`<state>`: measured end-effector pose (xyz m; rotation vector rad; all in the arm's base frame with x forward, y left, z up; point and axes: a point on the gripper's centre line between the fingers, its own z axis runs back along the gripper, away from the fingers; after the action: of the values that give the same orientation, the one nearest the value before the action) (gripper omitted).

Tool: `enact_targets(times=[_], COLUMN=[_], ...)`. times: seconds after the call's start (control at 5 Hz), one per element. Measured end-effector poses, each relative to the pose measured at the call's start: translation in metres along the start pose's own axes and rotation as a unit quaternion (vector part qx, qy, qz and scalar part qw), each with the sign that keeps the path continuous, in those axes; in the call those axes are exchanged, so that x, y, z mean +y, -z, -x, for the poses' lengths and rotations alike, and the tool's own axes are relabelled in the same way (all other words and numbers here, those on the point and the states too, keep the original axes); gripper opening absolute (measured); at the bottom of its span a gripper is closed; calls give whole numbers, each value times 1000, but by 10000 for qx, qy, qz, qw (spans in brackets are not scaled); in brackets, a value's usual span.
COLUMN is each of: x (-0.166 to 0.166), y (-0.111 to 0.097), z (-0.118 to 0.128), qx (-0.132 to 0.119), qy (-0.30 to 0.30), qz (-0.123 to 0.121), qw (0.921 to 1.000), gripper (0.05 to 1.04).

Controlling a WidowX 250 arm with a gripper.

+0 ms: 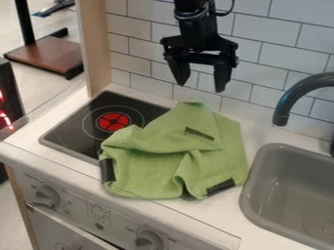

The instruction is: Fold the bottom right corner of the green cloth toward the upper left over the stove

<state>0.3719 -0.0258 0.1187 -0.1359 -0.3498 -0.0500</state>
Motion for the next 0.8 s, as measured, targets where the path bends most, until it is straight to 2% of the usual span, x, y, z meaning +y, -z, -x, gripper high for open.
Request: enact_targets(times=[0.2, 0.4, 0.6, 0.8], x=[1, -4, -22, -27], y=[11, 29, 43, 50], z=[9, 33, 56, 72], qx=[201, 537, 718, 763], qy=[-11, 224, 530, 730], qz=[-4, -121, -88, -173], qw=[9998, 9982, 9960, 9943], gripper=[999, 999, 999, 999])
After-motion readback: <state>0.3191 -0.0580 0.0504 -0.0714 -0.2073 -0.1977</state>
